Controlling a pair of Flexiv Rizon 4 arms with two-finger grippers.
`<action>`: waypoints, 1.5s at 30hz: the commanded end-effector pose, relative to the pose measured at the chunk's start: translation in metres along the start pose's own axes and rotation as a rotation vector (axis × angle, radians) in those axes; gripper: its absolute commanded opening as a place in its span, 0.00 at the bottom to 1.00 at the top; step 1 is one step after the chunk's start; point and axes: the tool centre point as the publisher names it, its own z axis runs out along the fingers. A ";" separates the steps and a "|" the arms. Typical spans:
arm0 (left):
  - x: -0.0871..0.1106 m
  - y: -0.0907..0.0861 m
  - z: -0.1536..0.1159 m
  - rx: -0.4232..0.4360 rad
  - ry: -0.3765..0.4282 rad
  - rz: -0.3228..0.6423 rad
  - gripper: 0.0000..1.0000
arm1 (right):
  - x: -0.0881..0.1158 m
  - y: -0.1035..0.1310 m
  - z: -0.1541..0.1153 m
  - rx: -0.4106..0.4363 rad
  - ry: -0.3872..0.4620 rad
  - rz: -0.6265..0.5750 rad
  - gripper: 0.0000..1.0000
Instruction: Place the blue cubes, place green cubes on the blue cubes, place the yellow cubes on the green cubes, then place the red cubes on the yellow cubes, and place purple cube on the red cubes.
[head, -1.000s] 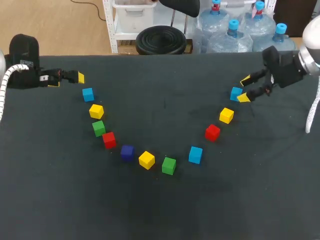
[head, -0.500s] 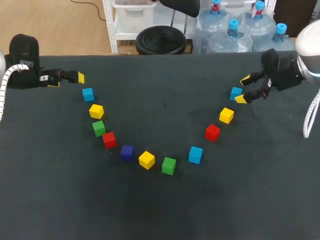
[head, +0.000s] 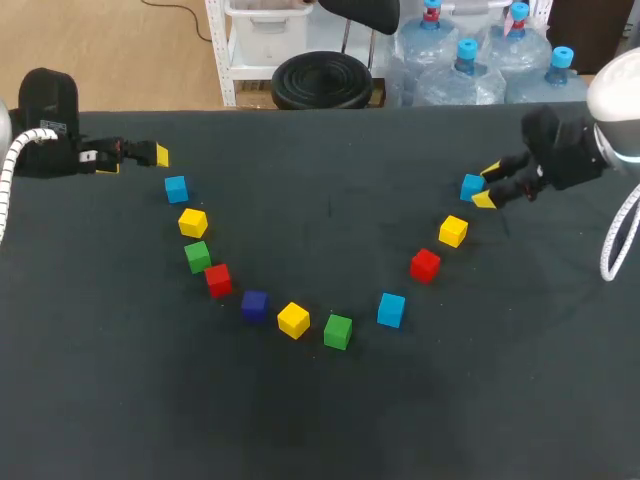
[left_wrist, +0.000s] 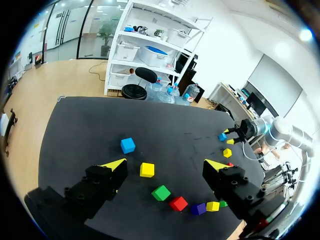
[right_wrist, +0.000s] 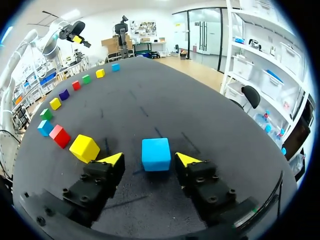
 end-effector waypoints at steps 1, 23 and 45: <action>-0.001 -0.001 0.000 -0.006 0.006 -0.001 1.00 | 0.001 -0.001 0.004 -0.002 -0.004 -0.002 0.54; -0.001 -0.001 0.000 -0.006 0.006 -0.001 1.00 | -0.006 0.000 0.000 -0.011 -0.011 -0.030 0.00; -0.001 -0.001 0.000 -0.006 0.006 -0.001 1.00 | -0.086 0.055 -0.003 -0.128 0.003 -0.269 0.00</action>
